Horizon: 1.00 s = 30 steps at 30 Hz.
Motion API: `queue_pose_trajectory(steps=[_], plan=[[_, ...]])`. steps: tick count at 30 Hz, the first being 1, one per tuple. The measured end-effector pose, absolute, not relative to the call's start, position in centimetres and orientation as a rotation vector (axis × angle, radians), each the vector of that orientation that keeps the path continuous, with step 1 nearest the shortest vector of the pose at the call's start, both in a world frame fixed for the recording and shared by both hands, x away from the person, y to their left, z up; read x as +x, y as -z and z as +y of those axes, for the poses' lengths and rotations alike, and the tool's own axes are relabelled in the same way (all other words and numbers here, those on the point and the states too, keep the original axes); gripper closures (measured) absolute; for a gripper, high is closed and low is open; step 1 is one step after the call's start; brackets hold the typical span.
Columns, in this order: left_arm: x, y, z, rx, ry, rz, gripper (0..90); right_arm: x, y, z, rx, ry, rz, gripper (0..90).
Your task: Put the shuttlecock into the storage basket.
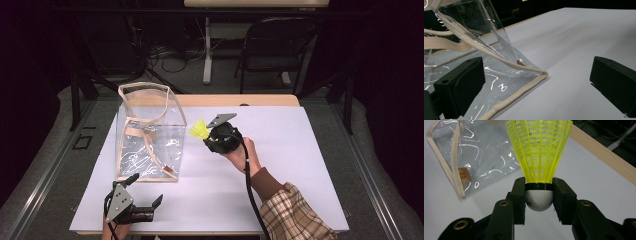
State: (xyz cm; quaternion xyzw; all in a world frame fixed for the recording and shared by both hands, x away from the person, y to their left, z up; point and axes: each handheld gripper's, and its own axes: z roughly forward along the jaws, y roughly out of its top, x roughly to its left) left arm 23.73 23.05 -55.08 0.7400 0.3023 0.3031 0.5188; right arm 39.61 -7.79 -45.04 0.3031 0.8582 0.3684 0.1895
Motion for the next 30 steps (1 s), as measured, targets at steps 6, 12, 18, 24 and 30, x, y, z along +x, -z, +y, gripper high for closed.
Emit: queue_pose_trajectory(steps=[6, 12, 18, 24, 30], plan=[[23.7, 55.1, 23.0, 1.775, -0.726, 0.726, 0.0, 39.9, 44.7, -7.7, 0.855, -1.034, 2.407, 64.6], [23.7, 55.1, 23.0, 1.774, -0.727, 0.726, 0.0, 40.3, 44.4, -7.6, 0.85, -1.033, 2.407, 64.6], [23.7, 55.1, 23.0, 1.774, -0.727, 0.726, 0.0, 40.7, 44.1, -7.5, 0.854, -1.037, 2.4, 64.6], [23.7, 55.1, 23.0, 1.774, -0.727, 0.726, 0.0, 41.0, 43.8, -7.4, 0.855, -1.039, 2.393, 64.6], [23.7, 55.1, 23.1, 1.776, -0.727, 0.725, 0.0, 41.3, 43.4, -7.2, 0.859, -1.039, 2.392, 64.5]])
